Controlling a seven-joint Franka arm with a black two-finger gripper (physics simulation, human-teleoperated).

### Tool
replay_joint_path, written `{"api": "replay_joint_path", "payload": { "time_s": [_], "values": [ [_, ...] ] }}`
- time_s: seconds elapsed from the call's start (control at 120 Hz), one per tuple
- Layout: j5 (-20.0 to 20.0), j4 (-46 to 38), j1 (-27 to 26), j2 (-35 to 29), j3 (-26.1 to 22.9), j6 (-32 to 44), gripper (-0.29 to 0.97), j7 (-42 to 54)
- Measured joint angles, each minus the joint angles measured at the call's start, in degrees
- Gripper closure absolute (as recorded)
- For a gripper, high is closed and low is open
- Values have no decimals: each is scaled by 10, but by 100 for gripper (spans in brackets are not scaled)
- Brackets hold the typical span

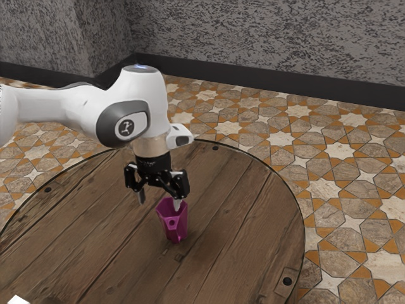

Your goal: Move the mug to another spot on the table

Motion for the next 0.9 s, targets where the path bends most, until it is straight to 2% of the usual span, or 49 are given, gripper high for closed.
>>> {"api": "replay_joint_path", "payload": {
  "time_s": [0.133,0.375,0.575,0.9],
  "values": [
    [-39,-49,-36,-1,0,58,0,-13],
    [-58,-73,-19,66,5,164,0,-37],
    [-45,-75,-20,91,20,217,6,-52],
    [-8,-80,-22,114,45,243,22,-67]
  ]
}}
